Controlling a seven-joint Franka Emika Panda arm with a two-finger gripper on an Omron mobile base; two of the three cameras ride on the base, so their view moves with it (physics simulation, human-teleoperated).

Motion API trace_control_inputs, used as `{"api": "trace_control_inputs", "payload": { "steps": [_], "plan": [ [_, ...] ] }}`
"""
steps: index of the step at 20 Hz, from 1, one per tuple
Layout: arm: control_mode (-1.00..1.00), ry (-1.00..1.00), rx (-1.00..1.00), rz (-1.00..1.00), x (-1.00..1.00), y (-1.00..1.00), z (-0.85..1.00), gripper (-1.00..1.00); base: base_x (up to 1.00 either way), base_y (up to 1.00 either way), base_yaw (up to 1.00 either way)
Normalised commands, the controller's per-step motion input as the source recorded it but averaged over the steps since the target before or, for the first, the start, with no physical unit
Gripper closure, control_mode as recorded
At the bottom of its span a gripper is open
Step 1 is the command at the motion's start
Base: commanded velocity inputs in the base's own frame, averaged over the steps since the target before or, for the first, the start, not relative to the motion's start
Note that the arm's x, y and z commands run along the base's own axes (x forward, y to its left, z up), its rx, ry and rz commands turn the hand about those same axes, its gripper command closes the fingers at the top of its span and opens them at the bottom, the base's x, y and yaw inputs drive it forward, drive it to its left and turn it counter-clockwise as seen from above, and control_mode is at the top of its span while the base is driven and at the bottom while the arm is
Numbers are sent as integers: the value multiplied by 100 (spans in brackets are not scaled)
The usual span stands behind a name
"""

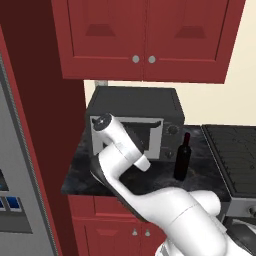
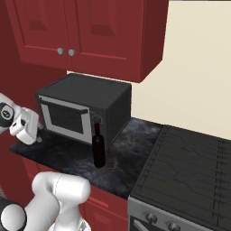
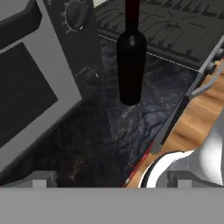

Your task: There is a wine glass and glass cup on the dining counter. Place the wine bottle next to the wine glass and the juice bottle next to the glass cup.

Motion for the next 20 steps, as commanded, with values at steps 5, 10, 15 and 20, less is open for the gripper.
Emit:
{"api": "trace_control_inputs", "payload": {
  "steps": [5,10,15,20],
  "plan": [
    [-100,-11,-1,-19,-33,-11,-28,-100,0,0,0],
    [-100,-9,-7,-19,-25,-24,-24,-100,0,0,0],
    [-100,-8,-11,-16,-20,-29,-26,-100,0,0,0],
    [-100,-10,-10,-17,-13,-29,-26,-100,0,0,0]
  ]
}}
